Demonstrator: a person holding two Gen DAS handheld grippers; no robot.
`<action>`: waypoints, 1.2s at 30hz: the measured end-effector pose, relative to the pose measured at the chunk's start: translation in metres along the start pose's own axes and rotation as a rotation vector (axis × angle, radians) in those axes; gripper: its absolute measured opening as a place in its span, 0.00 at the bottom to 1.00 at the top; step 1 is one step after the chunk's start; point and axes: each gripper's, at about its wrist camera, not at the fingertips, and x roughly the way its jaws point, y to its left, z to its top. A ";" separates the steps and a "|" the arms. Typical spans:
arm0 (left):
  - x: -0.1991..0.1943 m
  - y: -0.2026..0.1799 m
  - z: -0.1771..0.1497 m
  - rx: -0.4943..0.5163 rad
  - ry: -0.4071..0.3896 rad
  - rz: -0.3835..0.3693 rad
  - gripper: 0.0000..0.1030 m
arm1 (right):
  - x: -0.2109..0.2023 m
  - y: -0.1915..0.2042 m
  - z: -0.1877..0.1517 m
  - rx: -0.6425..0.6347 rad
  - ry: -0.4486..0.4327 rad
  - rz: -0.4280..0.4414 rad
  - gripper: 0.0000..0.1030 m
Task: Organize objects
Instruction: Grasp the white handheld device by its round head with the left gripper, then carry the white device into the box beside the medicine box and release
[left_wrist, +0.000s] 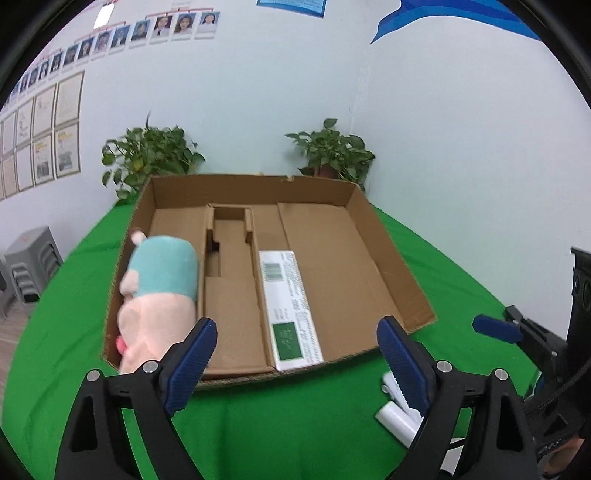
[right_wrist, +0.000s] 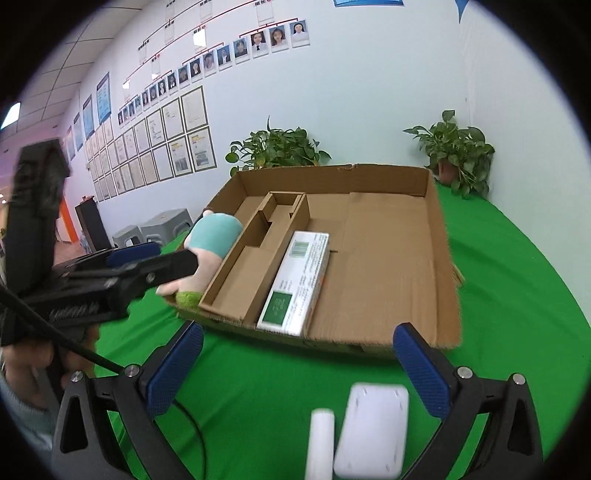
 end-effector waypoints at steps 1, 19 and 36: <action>0.002 -0.002 -0.003 -0.011 0.018 -0.020 0.86 | -0.004 -0.002 -0.009 0.006 0.018 0.004 1.00; 0.102 -0.066 -0.127 -0.217 0.544 -0.511 0.70 | -0.002 -0.002 -0.135 -0.024 0.291 -0.071 0.63; 0.084 -0.062 -0.149 -0.256 0.513 -0.450 0.43 | 0.005 0.019 -0.138 0.063 0.279 -0.037 0.53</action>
